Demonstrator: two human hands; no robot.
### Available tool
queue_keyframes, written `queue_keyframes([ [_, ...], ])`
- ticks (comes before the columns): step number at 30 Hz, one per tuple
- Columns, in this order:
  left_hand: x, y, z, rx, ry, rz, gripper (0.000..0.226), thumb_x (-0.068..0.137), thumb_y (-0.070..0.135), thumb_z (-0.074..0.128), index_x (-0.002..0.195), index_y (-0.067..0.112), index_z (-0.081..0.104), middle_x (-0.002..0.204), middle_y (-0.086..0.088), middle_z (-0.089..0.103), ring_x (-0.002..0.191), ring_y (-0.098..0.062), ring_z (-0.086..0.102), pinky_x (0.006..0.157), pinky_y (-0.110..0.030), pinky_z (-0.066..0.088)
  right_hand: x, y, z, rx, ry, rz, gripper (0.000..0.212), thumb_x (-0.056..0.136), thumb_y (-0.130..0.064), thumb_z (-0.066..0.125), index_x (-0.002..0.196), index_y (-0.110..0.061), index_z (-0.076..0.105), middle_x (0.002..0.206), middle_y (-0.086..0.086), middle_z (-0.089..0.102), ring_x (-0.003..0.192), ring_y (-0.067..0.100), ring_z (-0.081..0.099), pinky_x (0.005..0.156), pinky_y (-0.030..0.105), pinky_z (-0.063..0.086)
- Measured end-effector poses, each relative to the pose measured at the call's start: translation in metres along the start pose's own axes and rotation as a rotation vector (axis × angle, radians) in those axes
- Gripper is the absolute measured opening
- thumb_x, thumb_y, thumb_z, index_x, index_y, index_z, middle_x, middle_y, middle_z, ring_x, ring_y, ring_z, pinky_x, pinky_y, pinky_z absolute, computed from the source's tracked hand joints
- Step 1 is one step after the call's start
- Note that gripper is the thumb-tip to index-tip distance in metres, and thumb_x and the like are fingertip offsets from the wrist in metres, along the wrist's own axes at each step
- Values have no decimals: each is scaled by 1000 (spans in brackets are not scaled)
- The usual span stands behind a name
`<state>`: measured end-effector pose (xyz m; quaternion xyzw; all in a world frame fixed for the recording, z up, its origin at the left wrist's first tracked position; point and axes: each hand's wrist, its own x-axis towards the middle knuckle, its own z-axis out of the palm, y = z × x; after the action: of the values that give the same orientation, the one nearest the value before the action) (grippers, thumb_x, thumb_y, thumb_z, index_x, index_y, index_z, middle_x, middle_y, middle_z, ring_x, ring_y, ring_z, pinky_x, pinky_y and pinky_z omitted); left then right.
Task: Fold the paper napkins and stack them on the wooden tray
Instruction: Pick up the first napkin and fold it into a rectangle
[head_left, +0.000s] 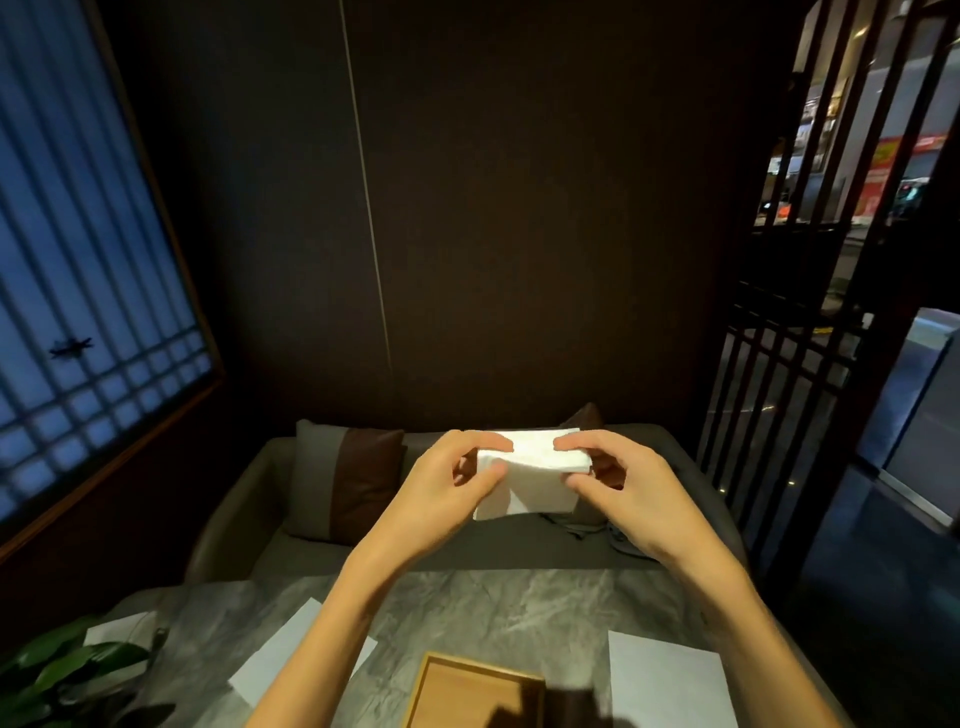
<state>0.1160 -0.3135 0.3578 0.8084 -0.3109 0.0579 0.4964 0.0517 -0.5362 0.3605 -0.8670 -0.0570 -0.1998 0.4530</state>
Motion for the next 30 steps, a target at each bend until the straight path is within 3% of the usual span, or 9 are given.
queue_keyframes([
  [4, -1, 4, 0, 81, 23, 33, 13, 101, 39, 53, 94, 47, 59, 109, 12, 47, 98, 5, 50, 81, -4, 45, 2, -5, -2, -50, 16, -17, 26, 96, -23, 61, 95, -49, 63, 98, -12, 63, 94, -4, 56, 74, 7, 45],
  [7, -5, 4, 0, -45, -6, 55, 8, 98, 27, 63, 100, 34, 62, 111, 13, 52, 96, -3, 58, 83, -18, 56, 3, -5, -4, 42, -3, 27, 22, 98, -22, 56, 97, -38, 71, 87, -14, 68, 79, -2, 60, 66, 10, 43],
  [12, -9, 3, 10, 130, 162, 303, 36, 88, -3, 65, 105, 29, 59, 106, 9, 57, 101, -6, 58, 83, -20, 52, 7, -13, 4, 478, -8, 198, 28, 96, -42, 56, 112, -25, 72, 66, -11, 69, 59, 3, 62, 49, 14, 48],
  [14, -11, 0, 15, 297, 177, 461, 42, 83, -9, 66, 109, 23, 58, 109, 5, 54, 100, -9, 53, 82, -22, 49, 7, -17, 9, 619, -26, 292, 39, 89, -52, 61, 118, -27, 67, 73, -3, 75, 64, 12, 71, 53, 22, 56],
  [17, -17, -7, 23, 469, 200, 573, 39, 78, -7, 69, 107, 18, 65, 113, -1, 57, 107, -17, 51, 87, -32, 45, 2, -17, 13, 575, 43, 184, 50, 88, -31, 74, 132, -40, 54, 96, 4, 76, 89, 17, 75, 66, 23, 60],
  [20, -26, -6, 31, 314, 379, 434, 44, 73, -5, 58, 106, 24, 65, 120, 9, 57, 118, -11, 49, 99, -23, 41, 3, -18, 12, 575, 119, 131, 63, 89, -11, 72, 136, -43, 45, 96, 1, 77, 91, 15, 75, 67, 22, 59],
  [22, -26, 3, 26, 81, 426, 196, 36, 92, 13, 56, 118, 39, 57, 123, 30, 54, 122, -2, 51, 99, -14, 42, 4, -20, 10, 567, 109, 116, 69, 89, -9, 72, 141, -39, 40, 96, 4, 78, 89, 14, 76, 67, 21, 59],
  [25, -20, 16, 14, -274, 99, -161, 28, 93, 57, 57, 120, 57, 51, 123, 40, 57, 113, 19, 55, 85, -14, 49, 3, -23, 9, 537, 32, 81, 72, 90, -12, 71, 147, -35, 36, 101, 9, 78, 92, 19, 76, 74, 27, 61],
  [30, -25, 21, 18, -452, 33, -218, 19, 98, 33, 65, 101, 50, 73, 107, 26, 75, 98, 5, 72, 69, -8, 55, 0, -24, 20, 462, 12, 25, 63, 93, -17, 67, 145, -40, 40, 94, 2, 78, 90, 14, 76, 76, 26, 62],
])
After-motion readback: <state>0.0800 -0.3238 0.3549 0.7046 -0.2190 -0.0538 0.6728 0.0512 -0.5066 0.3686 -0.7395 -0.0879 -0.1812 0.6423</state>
